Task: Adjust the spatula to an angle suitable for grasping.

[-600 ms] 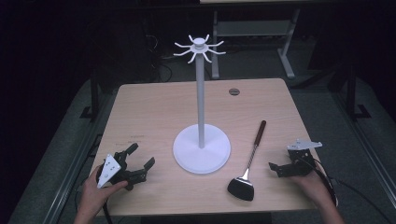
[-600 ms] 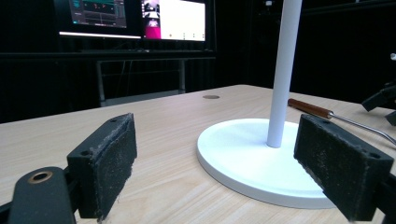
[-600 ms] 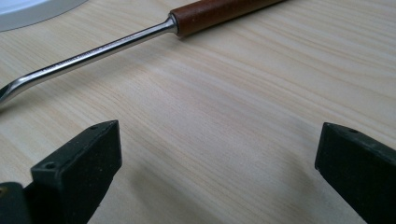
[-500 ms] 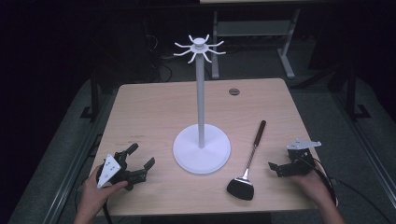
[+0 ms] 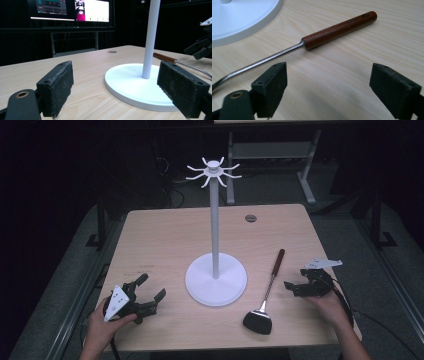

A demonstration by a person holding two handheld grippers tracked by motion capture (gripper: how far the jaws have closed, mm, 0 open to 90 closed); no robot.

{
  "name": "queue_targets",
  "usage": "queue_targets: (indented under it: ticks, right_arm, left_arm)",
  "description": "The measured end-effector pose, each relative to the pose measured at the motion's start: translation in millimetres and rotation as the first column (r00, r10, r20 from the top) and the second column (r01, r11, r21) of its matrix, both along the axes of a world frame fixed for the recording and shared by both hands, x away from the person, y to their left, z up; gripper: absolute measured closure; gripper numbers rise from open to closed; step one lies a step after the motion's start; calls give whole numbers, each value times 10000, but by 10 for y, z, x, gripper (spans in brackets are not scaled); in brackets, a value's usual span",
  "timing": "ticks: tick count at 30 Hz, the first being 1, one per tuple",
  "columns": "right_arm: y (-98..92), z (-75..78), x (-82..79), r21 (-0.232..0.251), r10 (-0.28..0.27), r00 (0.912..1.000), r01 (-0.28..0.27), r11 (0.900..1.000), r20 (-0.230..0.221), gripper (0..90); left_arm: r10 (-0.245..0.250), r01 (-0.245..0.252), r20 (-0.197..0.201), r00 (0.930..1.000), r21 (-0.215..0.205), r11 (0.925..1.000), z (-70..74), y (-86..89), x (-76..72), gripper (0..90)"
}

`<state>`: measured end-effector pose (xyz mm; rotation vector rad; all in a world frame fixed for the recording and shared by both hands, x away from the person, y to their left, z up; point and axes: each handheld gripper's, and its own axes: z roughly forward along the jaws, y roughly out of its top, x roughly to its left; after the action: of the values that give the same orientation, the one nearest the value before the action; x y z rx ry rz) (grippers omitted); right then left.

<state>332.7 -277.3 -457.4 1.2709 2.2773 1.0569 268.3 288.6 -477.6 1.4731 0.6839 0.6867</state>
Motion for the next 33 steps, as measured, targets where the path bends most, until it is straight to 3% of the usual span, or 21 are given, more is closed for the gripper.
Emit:
queue_targets:
  ticks: [11,18,33]
  right_arm:
    - [24,49,202,138,-118,9994,114,9998,323,296]
    - [5,97,280,497,-188,9973,154,9986,704,484]
    - [12,46,564,258,-306,9971,289,9992,702,827]
  left_arm:
    - [-2,2,-6,10000,-58,10000,-1,3,0,129]
    - [-14,14,-2,10000,-60,10000,-1,2,1,129]
    - [-54,54,-11,10000,15,10000,1,2,0,129]
